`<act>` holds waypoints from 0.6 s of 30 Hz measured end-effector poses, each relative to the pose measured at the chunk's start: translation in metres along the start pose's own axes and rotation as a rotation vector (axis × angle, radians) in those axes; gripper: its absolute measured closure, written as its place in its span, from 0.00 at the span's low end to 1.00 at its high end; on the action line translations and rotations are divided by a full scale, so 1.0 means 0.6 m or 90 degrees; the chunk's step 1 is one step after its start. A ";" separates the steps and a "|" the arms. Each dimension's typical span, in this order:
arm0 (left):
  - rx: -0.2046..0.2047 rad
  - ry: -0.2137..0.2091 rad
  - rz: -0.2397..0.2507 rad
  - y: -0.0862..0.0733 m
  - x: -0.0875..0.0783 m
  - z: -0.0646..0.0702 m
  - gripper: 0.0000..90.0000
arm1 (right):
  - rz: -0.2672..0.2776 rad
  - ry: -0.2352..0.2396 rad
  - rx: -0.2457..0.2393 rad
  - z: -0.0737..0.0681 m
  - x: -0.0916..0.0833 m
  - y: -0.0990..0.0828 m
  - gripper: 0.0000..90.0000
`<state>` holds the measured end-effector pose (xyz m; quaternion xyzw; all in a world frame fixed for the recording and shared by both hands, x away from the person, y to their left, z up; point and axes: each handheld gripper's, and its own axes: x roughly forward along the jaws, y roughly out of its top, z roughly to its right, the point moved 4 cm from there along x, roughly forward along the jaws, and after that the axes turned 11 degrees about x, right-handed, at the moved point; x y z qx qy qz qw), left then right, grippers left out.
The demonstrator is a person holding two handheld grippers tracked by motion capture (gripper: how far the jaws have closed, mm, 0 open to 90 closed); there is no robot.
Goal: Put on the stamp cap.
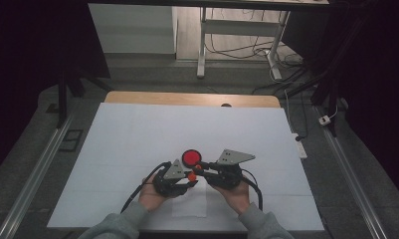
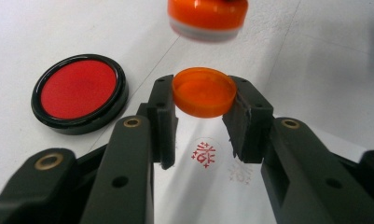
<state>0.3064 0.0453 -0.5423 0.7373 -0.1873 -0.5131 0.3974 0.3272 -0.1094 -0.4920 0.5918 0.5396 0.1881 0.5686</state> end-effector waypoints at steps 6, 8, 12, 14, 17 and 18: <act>0.001 0.003 0.003 0.001 -0.002 0.000 0.72 | -0.009 0.004 -0.002 -0.003 0.007 -0.005 0.80; 0.000 0.003 0.005 0.002 -0.002 0.000 0.72 | -0.011 0.005 -0.001 -0.003 0.008 -0.006 0.80; 0.000 0.003 0.009 0.003 -0.004 0.000 0.72 | -0.014 0.006 -0.002 -0.003 0.009 -0.008 0.80; 0.002 0.004 0.011 0.003 -0.005 0.000 0.72 | -0.015 0.006 -0.002 -0.003 0.010 -0.008 0.80; 0.001 0.004 0.013 0.005 -0.006 0.000 0.72 | -0.017 0.008 0.000 -0.004 0.011 -0.009 0.80; 0.000 0.004 0.014 0.005 -0.006 0.001 0.72 | -0.015 0.008 0.000 -0.004 0.012 -0.010 0.80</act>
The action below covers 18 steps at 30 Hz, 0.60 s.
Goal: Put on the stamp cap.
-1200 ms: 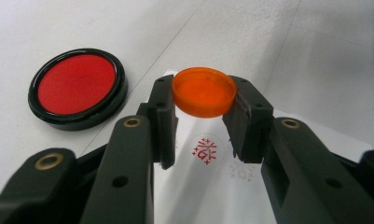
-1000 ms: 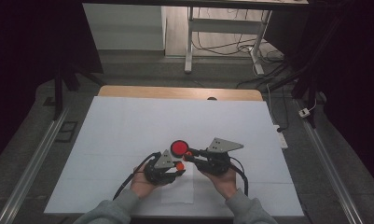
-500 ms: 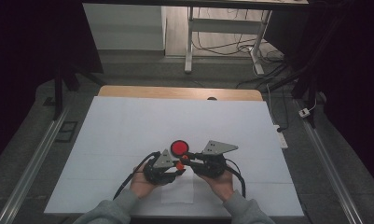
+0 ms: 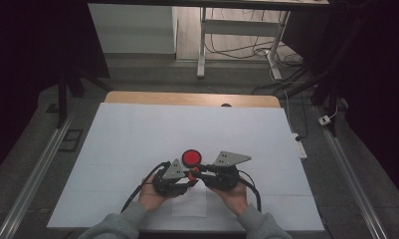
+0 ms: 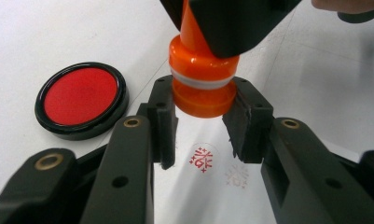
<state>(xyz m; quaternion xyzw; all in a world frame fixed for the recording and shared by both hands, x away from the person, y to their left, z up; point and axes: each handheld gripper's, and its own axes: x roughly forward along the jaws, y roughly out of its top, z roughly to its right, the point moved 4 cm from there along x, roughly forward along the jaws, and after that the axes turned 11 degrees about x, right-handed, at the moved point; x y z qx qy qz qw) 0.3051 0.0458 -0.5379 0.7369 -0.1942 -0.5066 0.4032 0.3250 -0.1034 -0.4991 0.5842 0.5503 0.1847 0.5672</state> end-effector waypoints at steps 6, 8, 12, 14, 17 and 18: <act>-0.001 -0.001 0.001 0.000 0.000 0.000 0.72 | -0.002 0.002 -0.003 -0.002 0.001 -0.001 0.80; -0.001 -0.001 0.001 0.000 0.000 0.000 0.72 | -0.003 0.003 -0.002 -0.003 0.001 -0.001 0.80; -0.001 0.000 0.002 0.001 -0.001 0.000 0.72 | -0.004 0.003 -0.003 -0.003 0.002 -0.001 0.80; 0.000 0.000 0.003 0.001 -0.001 0.000 0.72 | -0.003 0.003 -0.003 -0.003 0.002 -0.001 0.80; 0.001 0.001 0.003 0.001 -0.001 0.000 0.72 | -0.005 0.002 -0.004 -0.002 0.002 -0.002 0.80; 0.001 0.001 0.003 0.001 -0.001 0.000 0.72 | -0.005 0.002 -0.004 -0.002 0.002 -0.002 0.80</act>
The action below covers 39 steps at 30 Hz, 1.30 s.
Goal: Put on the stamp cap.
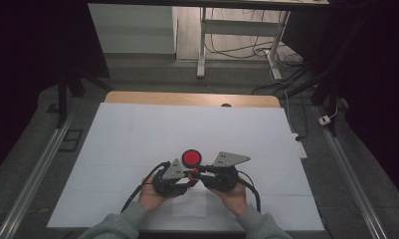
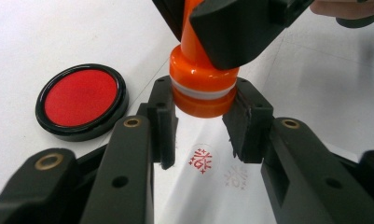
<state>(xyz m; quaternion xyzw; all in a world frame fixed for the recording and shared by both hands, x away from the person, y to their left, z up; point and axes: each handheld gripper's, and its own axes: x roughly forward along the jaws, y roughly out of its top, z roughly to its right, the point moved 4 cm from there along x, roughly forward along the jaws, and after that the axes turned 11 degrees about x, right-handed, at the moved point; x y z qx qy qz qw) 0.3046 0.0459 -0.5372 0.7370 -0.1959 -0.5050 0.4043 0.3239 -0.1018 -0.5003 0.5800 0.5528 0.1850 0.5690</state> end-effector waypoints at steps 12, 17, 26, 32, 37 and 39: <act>0.002 0.004 0.002 0.001 -0.001 0.000 0.72 | -0.001 0.002 0.000 0.000 0.001 -0.001 0.80; 0.001 0.004 0.004 0.001 -0.001 0.001 0.72 | -0.001 0.002 -0.001 -0.001 0.001 -0.001 0.80; 0.003 0.005 0.004 0.001 -0.001 0.001 0.72 | 0.000 0.001 -0.001 0.000 0.001 -0.001 0.80; 0.002 0.007 0.002 0.000 -0.001 0.000 0.72 | 0.001 0.002 -0.001 -0.001 0.002 -0.002 0.80; 0.001 0.007 0.003 0.001 -0.002 0.000 0.72 | 0.001 0.000 -0.004 -0.001 0.001 -0.002 0.80; 0.001 0.008 0.004 0.001 -0.002 0.000 0.72 | 0.003 -0.002 -0.006 -0.001 0.001 -0.001 0.80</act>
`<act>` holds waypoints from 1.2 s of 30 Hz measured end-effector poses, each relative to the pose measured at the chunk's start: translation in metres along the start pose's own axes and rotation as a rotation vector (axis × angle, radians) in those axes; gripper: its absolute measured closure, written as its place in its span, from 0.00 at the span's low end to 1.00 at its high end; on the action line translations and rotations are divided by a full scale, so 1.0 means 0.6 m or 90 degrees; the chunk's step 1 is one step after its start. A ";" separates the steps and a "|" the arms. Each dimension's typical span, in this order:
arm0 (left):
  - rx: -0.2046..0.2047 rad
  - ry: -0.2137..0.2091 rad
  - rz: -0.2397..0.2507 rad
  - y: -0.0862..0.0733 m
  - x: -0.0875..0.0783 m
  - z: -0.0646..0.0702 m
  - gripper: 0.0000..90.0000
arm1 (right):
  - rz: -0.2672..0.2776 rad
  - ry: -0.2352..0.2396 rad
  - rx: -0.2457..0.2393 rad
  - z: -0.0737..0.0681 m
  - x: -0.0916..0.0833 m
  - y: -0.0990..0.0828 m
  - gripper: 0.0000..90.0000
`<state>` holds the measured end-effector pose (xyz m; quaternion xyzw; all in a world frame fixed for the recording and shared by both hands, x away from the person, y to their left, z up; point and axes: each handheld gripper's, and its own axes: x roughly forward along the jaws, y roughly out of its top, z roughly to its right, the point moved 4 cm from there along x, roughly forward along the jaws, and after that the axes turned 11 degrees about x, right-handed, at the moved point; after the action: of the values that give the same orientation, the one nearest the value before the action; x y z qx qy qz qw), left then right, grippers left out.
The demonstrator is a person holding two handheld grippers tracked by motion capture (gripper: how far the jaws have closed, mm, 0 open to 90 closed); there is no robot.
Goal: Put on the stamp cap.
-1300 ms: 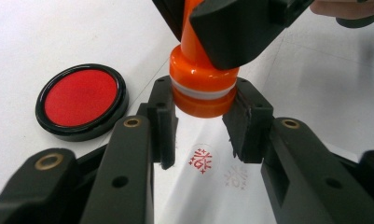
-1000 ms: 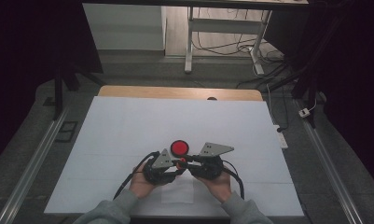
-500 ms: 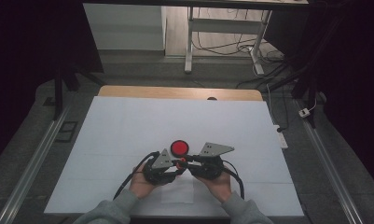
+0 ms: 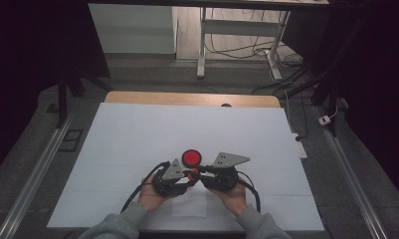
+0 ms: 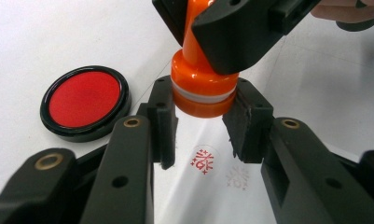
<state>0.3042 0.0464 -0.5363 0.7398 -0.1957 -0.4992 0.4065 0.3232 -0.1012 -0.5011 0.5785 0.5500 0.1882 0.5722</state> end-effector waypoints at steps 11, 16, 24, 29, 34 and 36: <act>-0.001 0.001 0.001 0.000 -0.001 0.000 0.72 | -0.005 0.000 -0.002 -0.001 0.002 -0.002 0.80; 0.003 0.003 0.002 0.001 -0.002 0.000 0.72 | -0.003 0.001 -0.001 0.000 0.001 -0.002 0.80; 0.006 0.013 0.009 0.003 -0.005 0.001 0.72 | 0.006 0.005 0.001 0.000 -0.001 0.000 0.80; 0.009 0.015 0.007 0.005 -0.008 0.002 0.72 | 0.010 0.008 0.003 -0.003 -0.002 0.000 0.80; 0.013 0.021 0.003 0.006 -0.008 0.003 0.72 | 0.010 0.012 0.004 -0.002 -0.002 0.000 0.81; 0.015 0.021 0.002 0.006 -0.009 0.004 0.72 | 0.010 0.014 0.005 -0.002 -0.003 -0.001 0.81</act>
<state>0.3003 0.0468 -0.5306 0.7524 -0.1961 -0.4838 0.4016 0.3217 -0.1022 -0.5005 0.5829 0.5524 0.1965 0.5625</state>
